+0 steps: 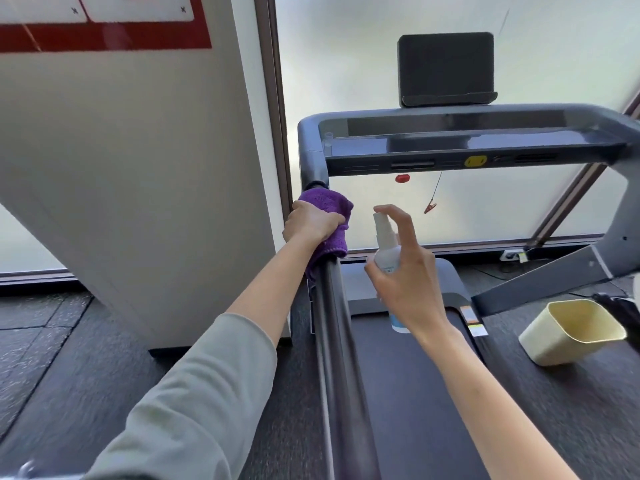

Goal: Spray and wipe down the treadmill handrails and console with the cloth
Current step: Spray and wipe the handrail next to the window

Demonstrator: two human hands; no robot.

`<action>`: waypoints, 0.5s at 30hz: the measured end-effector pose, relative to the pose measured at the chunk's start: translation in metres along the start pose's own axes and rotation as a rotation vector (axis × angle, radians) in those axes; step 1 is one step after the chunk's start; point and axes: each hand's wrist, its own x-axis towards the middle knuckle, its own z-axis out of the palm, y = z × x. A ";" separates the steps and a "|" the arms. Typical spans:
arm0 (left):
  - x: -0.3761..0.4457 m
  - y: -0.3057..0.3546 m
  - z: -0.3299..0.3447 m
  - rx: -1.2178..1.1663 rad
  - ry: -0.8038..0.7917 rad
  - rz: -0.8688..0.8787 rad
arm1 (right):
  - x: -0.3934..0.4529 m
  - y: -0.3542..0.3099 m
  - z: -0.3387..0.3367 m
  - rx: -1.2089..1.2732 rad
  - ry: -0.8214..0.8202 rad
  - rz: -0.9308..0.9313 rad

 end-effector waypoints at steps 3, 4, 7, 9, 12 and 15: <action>-0.029 -0.009 -0.002 -0.009 -0.018 -0.016 | -0.012 -0.004 -0.010 0.018 -0.012 -0.005; -0.040 -0.013 -0.003 -0.029 -0.029 -0.023 | -0.015 -0.005 -0.013 0.027 -0.018 -0.008; -0.081 -0.027 -0.007 -0.088 -0.055 -0.025 | -0.026 -0.007 -0.019 0.052 -0.027 -0.020; -0.112 -0.040 -0.007 -0.092 -0.062 -0.033 | -0.032 -0.005 -0.022 0.066 -0.027 -0.024; -0.150 -0.056 -0.006 -0.121 -0.074 -0.056 | -0.040 0.000 -0.026 0.064 -0.027 -0.035; -0.150 -0.056 -0.007 -0.169 -0.077 -0.079 | -0.043 0.005 -0.026 0.063 -0.050 -0.023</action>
